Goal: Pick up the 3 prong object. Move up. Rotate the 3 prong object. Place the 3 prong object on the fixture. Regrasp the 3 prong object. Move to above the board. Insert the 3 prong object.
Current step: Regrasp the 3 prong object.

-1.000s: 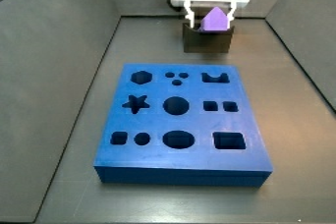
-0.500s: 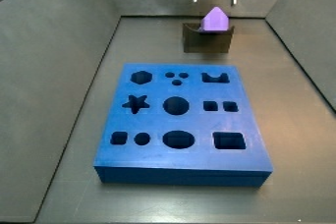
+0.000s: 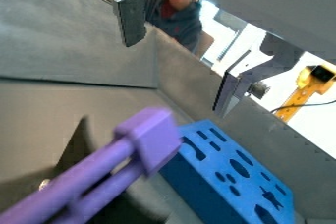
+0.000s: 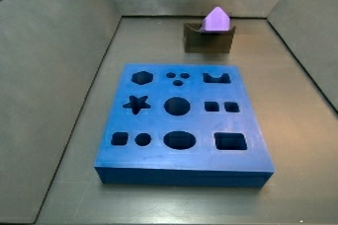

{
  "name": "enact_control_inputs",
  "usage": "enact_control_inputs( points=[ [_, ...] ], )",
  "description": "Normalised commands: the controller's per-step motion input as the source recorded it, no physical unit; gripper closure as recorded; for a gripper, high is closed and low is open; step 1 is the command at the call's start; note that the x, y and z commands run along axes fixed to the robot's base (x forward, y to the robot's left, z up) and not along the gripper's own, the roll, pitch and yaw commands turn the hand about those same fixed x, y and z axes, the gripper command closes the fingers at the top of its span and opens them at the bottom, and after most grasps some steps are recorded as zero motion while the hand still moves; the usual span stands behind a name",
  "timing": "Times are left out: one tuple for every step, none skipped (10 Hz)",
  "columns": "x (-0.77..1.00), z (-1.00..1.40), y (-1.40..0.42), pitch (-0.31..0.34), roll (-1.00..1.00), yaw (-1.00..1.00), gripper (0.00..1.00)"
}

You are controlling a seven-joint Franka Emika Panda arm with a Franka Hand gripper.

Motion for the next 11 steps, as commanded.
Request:
enact_control_inputs(
  points=[
    [-0.06,0.90,-1.00,0.038,1.00,0.02,0.00],
    [-0.05,0.78,-0.90,0.036,1.00,0.02,0.00],
    [-0.02,0.37,-0.57,0.034,1.00,0.02,0.00],
    [-0.01,0.20,-0.42,0.034,1.00,0.02,0.00],
    [0.03,-0.02,-0.15,0.033,1.00,0.02,0.00],
    [0.02,0.02,-0.01,0.038,1.00,0.02,0.00],
    [0.02,0.03,-0.04,0.038,1.00,0.02,0.00],
    [0.02,0.02,-0.04,0.037,1.00,0.02,0.00],
    [0.02,0.01,-0.03,0.036,1.00,0.02,0.00],
    [0.02,0.01,-0.02,0.040,1.00,0.02,0.00],
    [0.02,0.01,-0.02,0.045,1.00,0.03,0.00]
  ],
)
